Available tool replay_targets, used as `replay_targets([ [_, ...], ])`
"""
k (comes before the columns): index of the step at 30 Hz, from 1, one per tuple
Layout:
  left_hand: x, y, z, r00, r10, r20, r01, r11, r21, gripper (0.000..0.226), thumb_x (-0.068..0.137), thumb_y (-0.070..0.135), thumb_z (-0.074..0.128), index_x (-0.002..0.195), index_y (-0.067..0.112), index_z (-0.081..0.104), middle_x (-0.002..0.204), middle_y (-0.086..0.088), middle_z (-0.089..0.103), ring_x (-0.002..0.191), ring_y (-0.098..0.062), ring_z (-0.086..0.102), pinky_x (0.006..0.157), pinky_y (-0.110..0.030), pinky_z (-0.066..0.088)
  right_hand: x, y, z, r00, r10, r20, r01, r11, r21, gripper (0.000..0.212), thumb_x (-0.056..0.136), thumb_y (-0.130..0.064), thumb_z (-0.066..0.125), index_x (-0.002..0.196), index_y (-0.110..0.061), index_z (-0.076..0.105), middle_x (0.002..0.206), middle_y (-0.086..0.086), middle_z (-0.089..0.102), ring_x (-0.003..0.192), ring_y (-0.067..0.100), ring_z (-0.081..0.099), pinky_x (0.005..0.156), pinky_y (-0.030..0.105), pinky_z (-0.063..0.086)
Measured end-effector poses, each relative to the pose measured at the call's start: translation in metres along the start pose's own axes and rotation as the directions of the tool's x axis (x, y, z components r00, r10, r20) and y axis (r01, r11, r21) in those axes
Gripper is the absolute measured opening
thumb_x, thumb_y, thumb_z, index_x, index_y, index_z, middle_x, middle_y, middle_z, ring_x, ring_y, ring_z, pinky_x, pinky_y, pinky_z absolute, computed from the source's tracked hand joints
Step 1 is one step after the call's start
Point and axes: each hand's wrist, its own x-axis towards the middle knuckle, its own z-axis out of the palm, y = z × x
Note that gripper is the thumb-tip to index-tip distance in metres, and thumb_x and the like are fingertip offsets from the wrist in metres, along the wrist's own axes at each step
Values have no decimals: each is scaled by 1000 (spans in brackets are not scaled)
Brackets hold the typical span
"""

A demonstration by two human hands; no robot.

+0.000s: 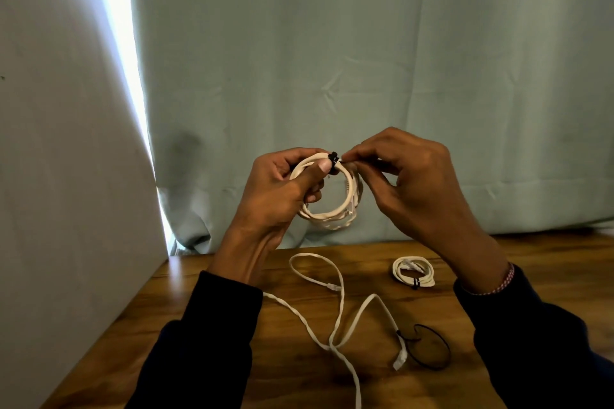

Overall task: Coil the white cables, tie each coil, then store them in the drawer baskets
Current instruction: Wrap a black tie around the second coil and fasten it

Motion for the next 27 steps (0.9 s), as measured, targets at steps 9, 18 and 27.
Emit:
replay_targets([
  [9, -2, 2, -1, 999, 50, -15, -47, 986, 159, 10, 90, 9, 70, 96, 14, 76, 72, 4, 71, 65, -13, 60, 60, -25, 51, -1, -7, 0, 996, 92, 5, -92, 995, 23, 16, 88, -11, 75, 103, -11, 78, 95, 3, 72, 83, 5, 63, 78, 8, 53],
  [18, -6, 6, 5, 995, 98, 34, -104, 951, 290, 13, 90, 16, 71, 103, 17, 75, 88, 1, 74, 77, -14, 68, 63, -20, 54, 6, -13, -24, 938, 314, 148, -323, 946, 38, 25, 84, -22, 78, 109, -22, 74, 85, -15, 68, 79, -5, 64, 72, -1, 48],
  [27, -6, 7, 6, 987, 136, 88, -158, 924, 347, 16, 90, 17, 71, 106, 16, 74, 93, 1, 75, 84, -15, 70, 66, -23, 57, 9, -12, -35, 849, 446, 285, -478, 876, 55, 10, 82, -28, 79, 91, -27, 81, 92, -16, 69, 85, -1, 62, 68, 12, 44],
])
